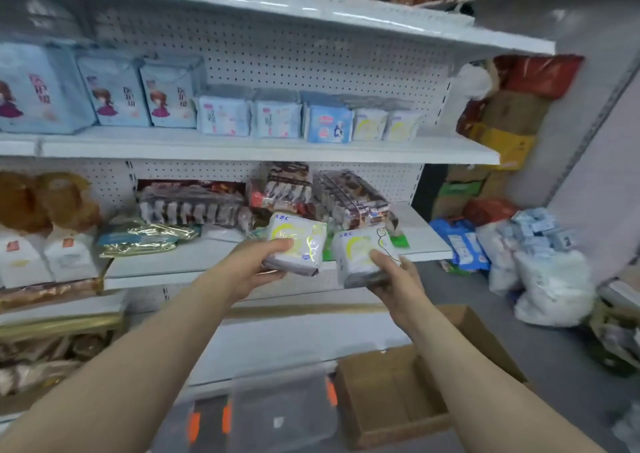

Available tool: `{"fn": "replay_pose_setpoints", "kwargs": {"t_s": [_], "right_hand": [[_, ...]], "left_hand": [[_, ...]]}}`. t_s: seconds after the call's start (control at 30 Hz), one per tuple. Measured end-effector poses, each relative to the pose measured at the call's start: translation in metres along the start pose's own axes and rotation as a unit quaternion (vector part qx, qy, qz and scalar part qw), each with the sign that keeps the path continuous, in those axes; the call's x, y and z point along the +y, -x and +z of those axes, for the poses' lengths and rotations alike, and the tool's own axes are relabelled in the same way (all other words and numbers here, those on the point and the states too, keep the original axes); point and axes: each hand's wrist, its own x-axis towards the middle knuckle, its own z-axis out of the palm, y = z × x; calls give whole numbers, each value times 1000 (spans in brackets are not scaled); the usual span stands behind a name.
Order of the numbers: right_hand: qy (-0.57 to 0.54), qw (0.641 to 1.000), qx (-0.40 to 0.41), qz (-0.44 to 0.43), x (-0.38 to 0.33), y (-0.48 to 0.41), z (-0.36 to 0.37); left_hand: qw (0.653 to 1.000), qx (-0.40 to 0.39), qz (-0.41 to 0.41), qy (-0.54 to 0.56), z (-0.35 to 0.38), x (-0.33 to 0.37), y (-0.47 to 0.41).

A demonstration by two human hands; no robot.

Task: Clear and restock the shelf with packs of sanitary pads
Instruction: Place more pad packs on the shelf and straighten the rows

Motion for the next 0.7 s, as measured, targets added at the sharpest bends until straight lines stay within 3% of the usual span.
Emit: {"fn": "replay_pose_setpoints", "kwargs": {"t_s": [0.3, 0.7], "right_hand": [[-4, 992, 17, -123, -122, -23, -50], [31, 977, 75, -196, -256, -172, -88]], "left_hand": [[987, -103, 118, -34, 105, 95, -32], [956, -131, 188, -181, 190, 177, -170]]}}
